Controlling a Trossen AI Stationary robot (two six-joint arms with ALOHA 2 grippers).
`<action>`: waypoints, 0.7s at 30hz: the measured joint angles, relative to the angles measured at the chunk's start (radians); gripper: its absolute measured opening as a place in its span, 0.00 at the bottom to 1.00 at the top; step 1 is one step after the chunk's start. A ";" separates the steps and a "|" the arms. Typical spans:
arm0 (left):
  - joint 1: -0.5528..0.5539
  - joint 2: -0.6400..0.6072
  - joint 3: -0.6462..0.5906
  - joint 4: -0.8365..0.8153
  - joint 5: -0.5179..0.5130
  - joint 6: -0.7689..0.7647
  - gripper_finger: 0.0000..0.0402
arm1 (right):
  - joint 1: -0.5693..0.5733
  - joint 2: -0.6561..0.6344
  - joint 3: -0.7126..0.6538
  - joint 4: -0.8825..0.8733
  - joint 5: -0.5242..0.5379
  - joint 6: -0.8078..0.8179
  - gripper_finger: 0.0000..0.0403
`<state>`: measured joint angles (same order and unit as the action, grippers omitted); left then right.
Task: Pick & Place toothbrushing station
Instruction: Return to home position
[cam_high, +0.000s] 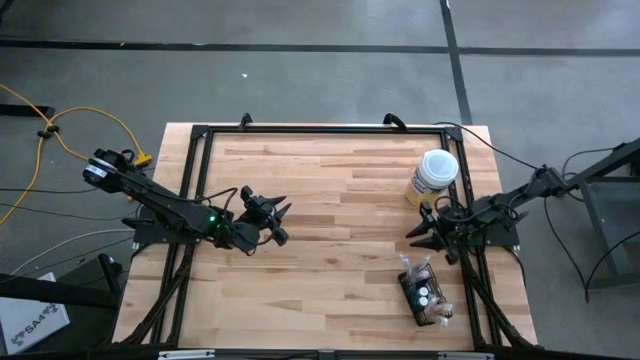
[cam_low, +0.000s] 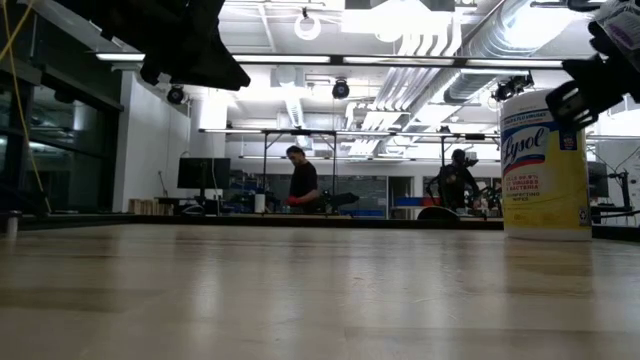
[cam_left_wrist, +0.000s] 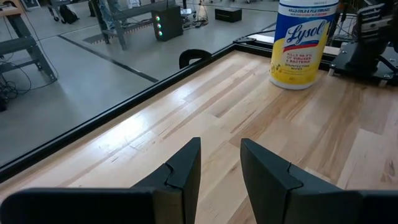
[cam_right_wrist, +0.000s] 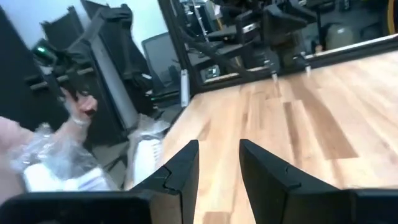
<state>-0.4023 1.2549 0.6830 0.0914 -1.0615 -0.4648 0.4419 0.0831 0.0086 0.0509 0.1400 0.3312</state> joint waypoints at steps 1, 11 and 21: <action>0.000 0.000 0.000 0.000 0.000 0.000 0.27 | 0.000 0.000 0.000 -0.003 -0.013 0.008 0.26; 0.000 0.000 0.000 0.006 0.012 0.000 0.27 | 0.000 -0.015 -0.001 -0.033 -0.147 0.029 0.26; -0.003 0.000 0.000 0.017 0.013 0.000 0.27 | 0.000 -0.014 -0.001 -0.037 -0.147 0.004 0.26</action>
<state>-0.4056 1.2552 0.6834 0.1081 -1.0481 -0.4644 0.4419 0.0696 0.0074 0.0139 -0.0065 0.3351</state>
